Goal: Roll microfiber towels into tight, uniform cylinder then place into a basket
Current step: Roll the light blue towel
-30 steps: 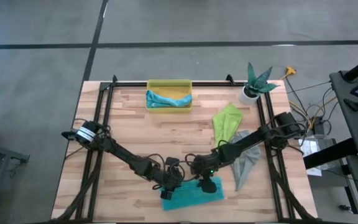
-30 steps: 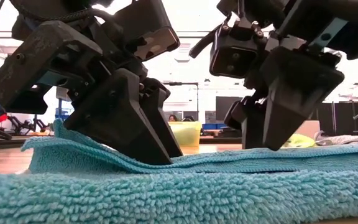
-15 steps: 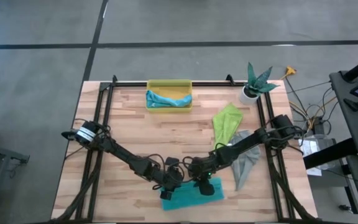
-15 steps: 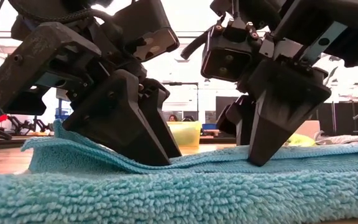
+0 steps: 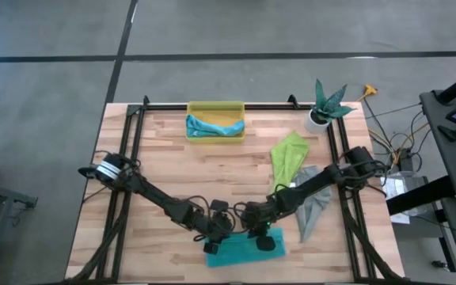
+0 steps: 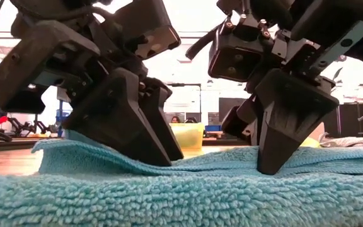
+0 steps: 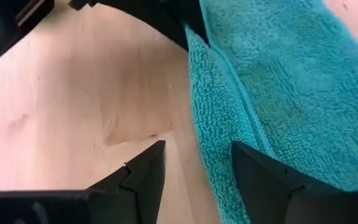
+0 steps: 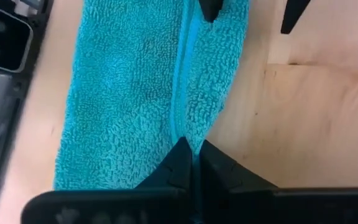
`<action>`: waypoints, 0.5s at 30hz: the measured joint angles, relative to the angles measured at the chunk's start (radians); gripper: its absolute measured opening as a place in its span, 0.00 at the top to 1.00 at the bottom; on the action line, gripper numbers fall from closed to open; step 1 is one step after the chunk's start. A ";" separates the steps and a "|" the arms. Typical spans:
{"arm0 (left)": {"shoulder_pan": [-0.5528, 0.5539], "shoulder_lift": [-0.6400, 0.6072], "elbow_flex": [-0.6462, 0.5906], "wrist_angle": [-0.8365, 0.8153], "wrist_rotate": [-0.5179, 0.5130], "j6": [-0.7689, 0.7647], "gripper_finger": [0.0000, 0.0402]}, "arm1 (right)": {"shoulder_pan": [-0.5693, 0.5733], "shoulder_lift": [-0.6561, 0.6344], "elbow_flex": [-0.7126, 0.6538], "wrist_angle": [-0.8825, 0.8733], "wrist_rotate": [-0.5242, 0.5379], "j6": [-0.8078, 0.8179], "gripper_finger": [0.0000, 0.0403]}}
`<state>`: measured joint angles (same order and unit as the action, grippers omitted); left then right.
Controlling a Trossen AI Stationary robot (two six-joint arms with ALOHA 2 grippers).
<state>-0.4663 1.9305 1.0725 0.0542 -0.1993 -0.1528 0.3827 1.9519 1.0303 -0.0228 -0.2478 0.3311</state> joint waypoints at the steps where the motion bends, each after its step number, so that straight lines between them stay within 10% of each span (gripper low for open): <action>1: -0.001 -0.011 0.000 -0.016 0.000 0.009 0.58 | 0.005 -0.001 0.005 -0.018 0.029 -0.024 0.97; 15: 0.000 -0.261 -0.013 -0.241 -0.019 0.087 0.58 | 0.173 0.004 0.153 -0.324 0.588 -0.280 0.98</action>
<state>-0.4664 1.6696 1.0594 -0.1871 -0.2184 -0.0656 0.5555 1.9556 1.1833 -0.3468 0.3399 0.0511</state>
